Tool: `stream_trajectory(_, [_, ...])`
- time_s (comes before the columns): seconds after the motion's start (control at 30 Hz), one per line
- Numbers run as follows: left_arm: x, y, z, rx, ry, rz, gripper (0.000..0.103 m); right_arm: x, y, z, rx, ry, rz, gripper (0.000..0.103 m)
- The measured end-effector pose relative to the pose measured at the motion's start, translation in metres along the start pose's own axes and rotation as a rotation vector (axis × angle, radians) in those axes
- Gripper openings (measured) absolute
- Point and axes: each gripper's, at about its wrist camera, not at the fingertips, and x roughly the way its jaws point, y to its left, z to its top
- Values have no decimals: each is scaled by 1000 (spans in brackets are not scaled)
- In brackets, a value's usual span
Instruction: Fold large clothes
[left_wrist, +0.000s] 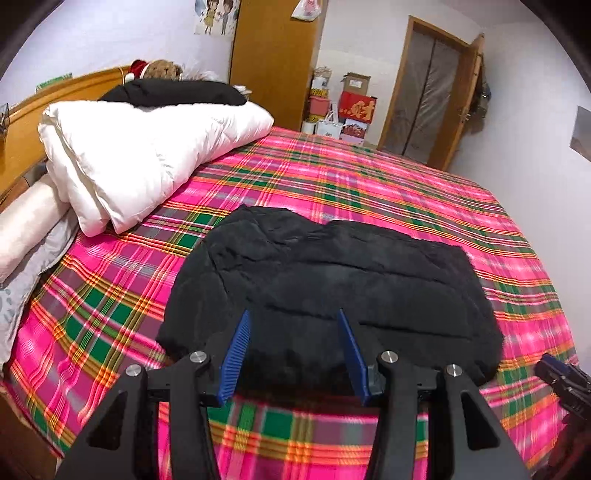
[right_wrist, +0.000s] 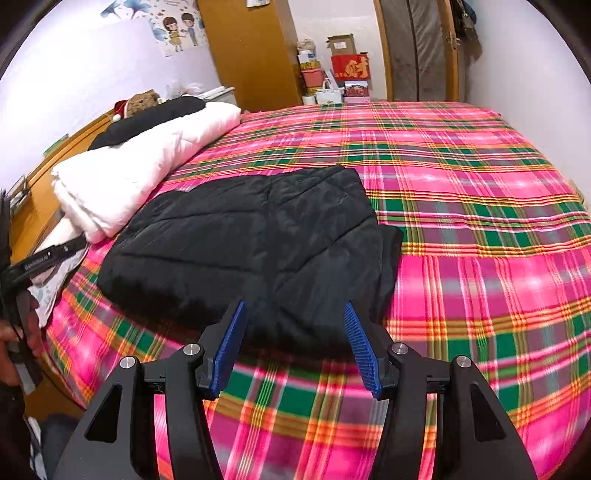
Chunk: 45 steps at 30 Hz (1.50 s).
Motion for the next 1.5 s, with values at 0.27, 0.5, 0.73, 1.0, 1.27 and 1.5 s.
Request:
stream_trajectory(0.27, [-62, -21, -39, -17, -10, 14, 51, -44, 22, -40, -55, -11, -8, 56])
stream_trajectory(0.5, [-95, -37, -80, 10, 15, 38, 54, -77, 43, -68, -116, -31, -23, 56])
stream_trajectory(0.73, [-106, -47, -98, 30, 29, 34, 57, -84, 53, -83, -142, -14, -23, 56])
stream_trajectory(1.0, [-109, -45, -105, 22, 36, 31, 61, -87, 57, -87, -150, -10, -29, 56])
stream_trajectory(1.27, [-108, -45, -108, 25, 42, 37, 65, -84, 60, -88, -153, 1, -27, 56])
stream_trajectory(1.5, [-108, -46, -110, 33, 45, 41, 65, -84, 61, -89, -150, 1, -27, 56])
